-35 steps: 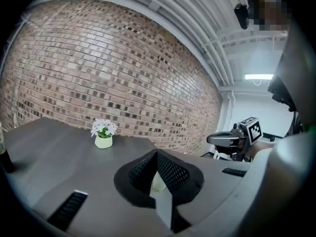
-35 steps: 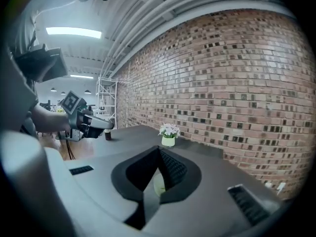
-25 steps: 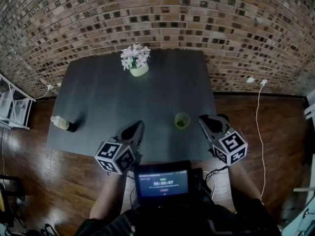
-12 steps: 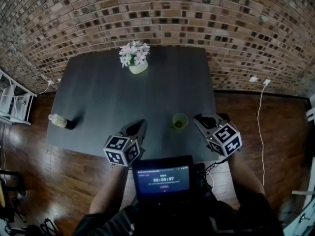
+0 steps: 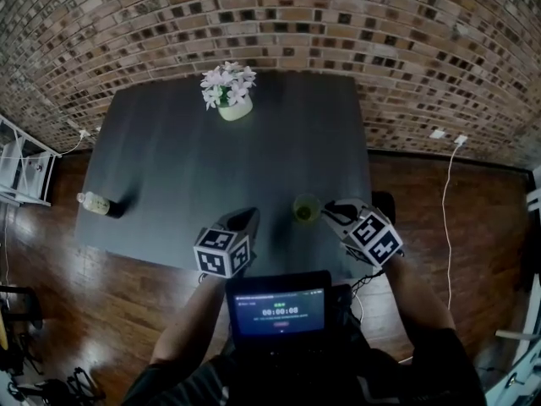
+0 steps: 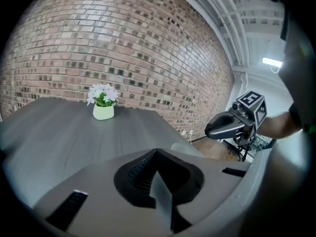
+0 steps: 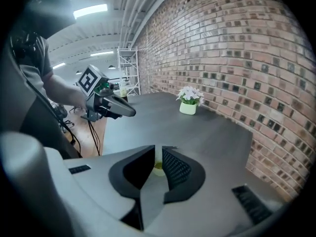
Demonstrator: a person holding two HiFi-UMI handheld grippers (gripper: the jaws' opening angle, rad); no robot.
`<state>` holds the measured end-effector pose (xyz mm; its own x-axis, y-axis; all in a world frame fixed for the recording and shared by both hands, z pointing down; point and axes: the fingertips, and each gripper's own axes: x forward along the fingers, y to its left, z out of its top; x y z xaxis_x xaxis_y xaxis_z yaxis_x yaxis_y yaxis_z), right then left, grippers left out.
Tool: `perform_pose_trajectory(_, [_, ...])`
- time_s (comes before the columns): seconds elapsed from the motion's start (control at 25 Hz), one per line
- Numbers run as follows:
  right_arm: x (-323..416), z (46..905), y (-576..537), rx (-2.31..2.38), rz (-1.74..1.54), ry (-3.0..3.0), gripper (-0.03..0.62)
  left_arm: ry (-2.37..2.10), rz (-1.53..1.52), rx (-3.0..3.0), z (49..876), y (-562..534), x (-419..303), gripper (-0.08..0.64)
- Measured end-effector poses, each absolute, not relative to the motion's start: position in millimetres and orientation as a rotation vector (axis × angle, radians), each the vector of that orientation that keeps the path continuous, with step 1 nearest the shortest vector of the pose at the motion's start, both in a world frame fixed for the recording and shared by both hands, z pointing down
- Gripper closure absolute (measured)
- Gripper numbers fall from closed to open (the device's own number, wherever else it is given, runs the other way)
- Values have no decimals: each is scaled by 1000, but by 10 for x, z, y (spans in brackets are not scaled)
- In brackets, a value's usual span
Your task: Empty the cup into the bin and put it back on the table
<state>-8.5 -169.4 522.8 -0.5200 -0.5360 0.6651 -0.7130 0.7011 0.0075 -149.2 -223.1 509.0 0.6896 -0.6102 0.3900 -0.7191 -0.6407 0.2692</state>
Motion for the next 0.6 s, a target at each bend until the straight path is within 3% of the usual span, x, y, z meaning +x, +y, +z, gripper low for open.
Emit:
perform_pose_trajectory(0.2, [-89, 5432, -1692, 867, 392, -2225, 541, -1043, 397, 2467, 5255, -2226, -1451, 560])
perform_pose_trajectory(0.32, [-101, 5531, -1683, 823, 418, -2211, 456, -1038, 424, 2457, 5367, -2204, -1445, 560])
perform_pose_trajectory(0.48, [-99, 5639, -1672, 786, 413, -2189, 447, -1036, 442, 2426, 5527, -2181, -1471, 560])
perform_pose_trajectory(0.52, [-84, 5674, -1675, 781, 419, -2183, 406, -1046, 444, 2414, 5559, -2183, -1481, 560])
perform_pose_trajectory(0.6, [-51, 5744, -1686, 772, 432, -2174, 393, -1062, 445, 2402, 5587, -2192, -1493, 560])
